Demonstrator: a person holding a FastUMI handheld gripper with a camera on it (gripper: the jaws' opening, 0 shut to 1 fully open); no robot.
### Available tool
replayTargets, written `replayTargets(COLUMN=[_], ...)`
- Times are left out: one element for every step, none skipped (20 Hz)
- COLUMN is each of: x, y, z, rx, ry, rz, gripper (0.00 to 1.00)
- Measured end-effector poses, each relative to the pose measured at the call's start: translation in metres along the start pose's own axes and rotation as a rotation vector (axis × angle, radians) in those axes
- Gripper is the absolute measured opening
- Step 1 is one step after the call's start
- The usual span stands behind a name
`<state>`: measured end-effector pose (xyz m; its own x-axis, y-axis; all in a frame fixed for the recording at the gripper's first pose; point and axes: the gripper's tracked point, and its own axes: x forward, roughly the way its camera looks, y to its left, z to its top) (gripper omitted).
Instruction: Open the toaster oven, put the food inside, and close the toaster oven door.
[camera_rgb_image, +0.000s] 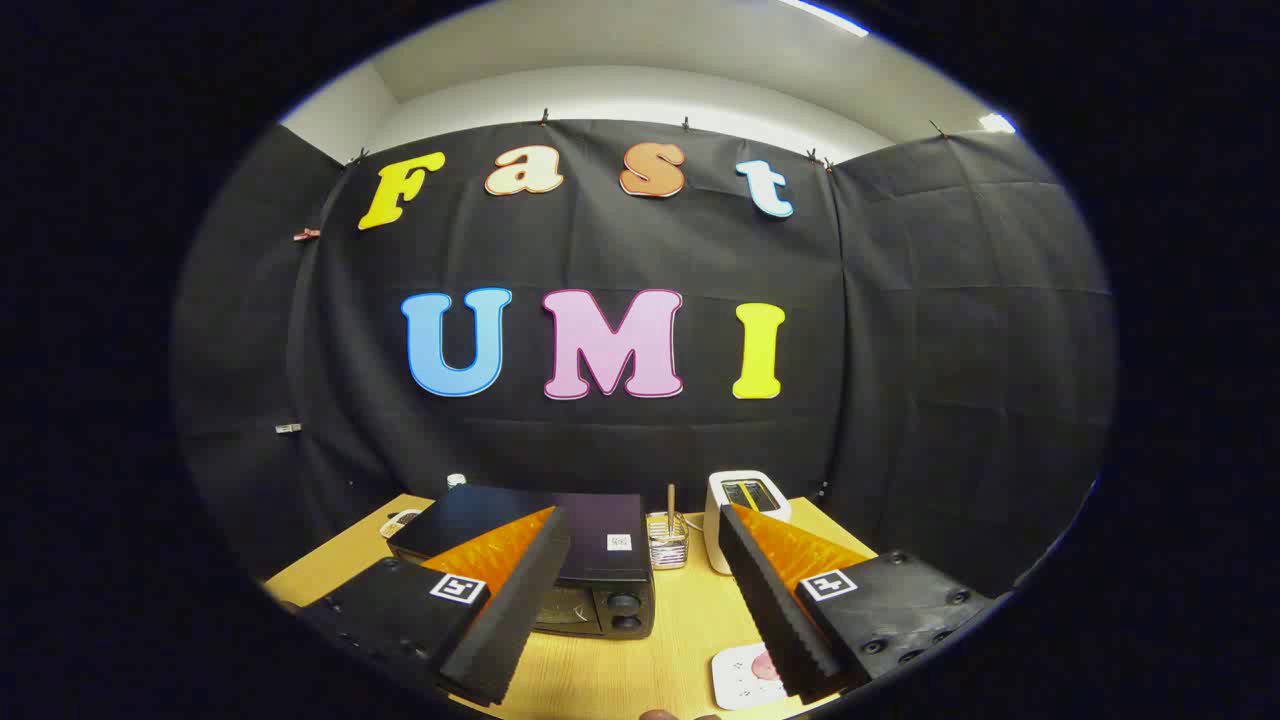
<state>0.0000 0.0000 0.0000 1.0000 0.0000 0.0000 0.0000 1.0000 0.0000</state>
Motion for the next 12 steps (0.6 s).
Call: replayTargets(x=[-0.0007,0.0002,-0.0005,0.0001,0.0001,-0.0003,-0.0007,-0.0011,-0.0012,-0.0003,0.0002,0.0000], y=[0.0015,0.0031,0.0045,0.0035,0.0037,0.0043,0.0049,0.0066,0.0080,0.0085,0.0092,0.0092], z=[-0.0003,-0.0023,-0.0038,-0.0055,-0.0052,-0.0040,-0.0033,-0.0053,-0.0064,-0.0071,-0.0068,-0.0054], rx=[-0.002,-0.003,-0.004,-0.003,0.000,0.002,0.003,0.004,0.002,0.002,0.003,0.004], ry=[-0.003,-0.004,0.000,0.002,0.000,-0.002,-0.003,-0.002,-0.002,0.000,-0.002,-0.007], rz=[-0.001,0.000,0.000,-0.001,-0.004,-0.006,-0.008,-0.008,-0.010,-0.012,-0.012,-0.013], gripper=[0.98,0.98,0.98,0.98,0.98,0.98,0.98,0.98,0.98,0.98,0.98,0.98])
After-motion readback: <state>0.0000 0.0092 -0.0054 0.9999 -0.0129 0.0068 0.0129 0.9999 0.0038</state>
